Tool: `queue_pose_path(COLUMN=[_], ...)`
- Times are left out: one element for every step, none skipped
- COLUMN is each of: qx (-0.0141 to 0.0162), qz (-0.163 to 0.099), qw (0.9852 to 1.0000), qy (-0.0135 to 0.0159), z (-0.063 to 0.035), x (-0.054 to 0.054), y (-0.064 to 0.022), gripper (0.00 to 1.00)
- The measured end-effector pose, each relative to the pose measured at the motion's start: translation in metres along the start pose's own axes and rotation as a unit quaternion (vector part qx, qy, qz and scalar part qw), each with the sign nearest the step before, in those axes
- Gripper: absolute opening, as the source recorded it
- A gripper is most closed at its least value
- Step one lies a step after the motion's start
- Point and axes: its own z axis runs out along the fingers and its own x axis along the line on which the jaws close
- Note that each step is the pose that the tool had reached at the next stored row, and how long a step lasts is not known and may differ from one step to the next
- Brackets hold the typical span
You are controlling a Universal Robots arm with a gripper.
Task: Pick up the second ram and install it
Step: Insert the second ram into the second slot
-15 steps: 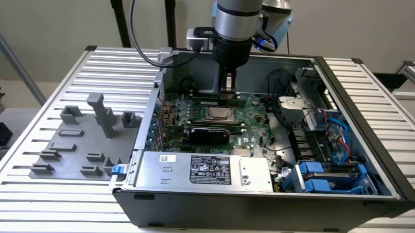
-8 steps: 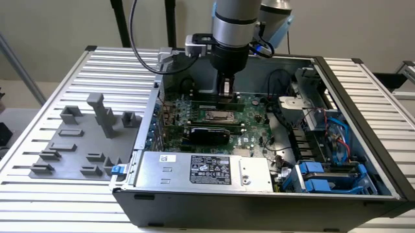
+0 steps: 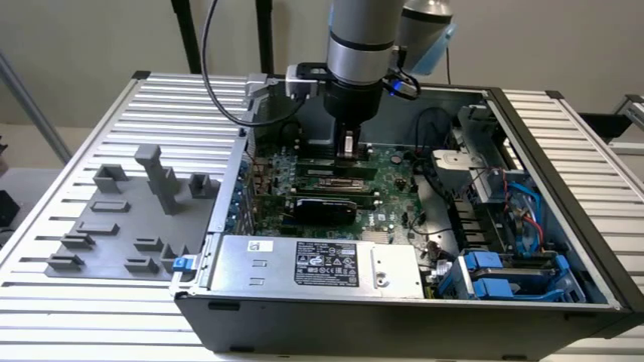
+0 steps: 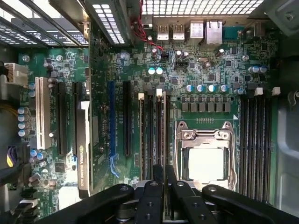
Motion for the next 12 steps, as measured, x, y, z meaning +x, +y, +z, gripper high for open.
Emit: queue_pose_path(qx=[0.0, 0.0, 0.0, 0.0, 0.0, 0.0001, 0.0001, 0.0, 0.0, 0.0001, 0.0, 0.0], qz=[0.0, 0.0, 0.0, 0.0, 0.0, 0.0, 0.0, 0.0, 0.0, 0.0, 0.0, 0.0], qw=[1.0, 1.0, 1.0, 1.0, 1.0, 1.0, 1.0, 1.0, 1.0, 1.0, 1.0, 1.0], qy=[0.0, 0.0, 0.0, 0.0, 0.0, 0.0, 0.0, 0.0, 0.0, 0.0, 0.0, 0.0], z=[0.0018, 0.0036, 0.0054, 0.0072, 0.009, 0.0108, 0.0127, 0.0145, 0.0163, 0.0181, 0.0199, 0.0217], x=[0.0, 0.0, 0.0, 0.0, 0.0, 0.0, 0.0, 0.0, 0.0, 0.0, 0.0, 0.0], y=[0.0, 0.0, -0.0001, -0.0001, -0.0002, -0.0002, -0.0002, -0.0002, -0.0003, -0.0003, -0.0004, -0.0004], gripper=[0.0, 0.0, 0.0, 0.0, 0.0, 0.0, 0.0, 0.0, 0.0, 0.0, 0.0, 0.0])
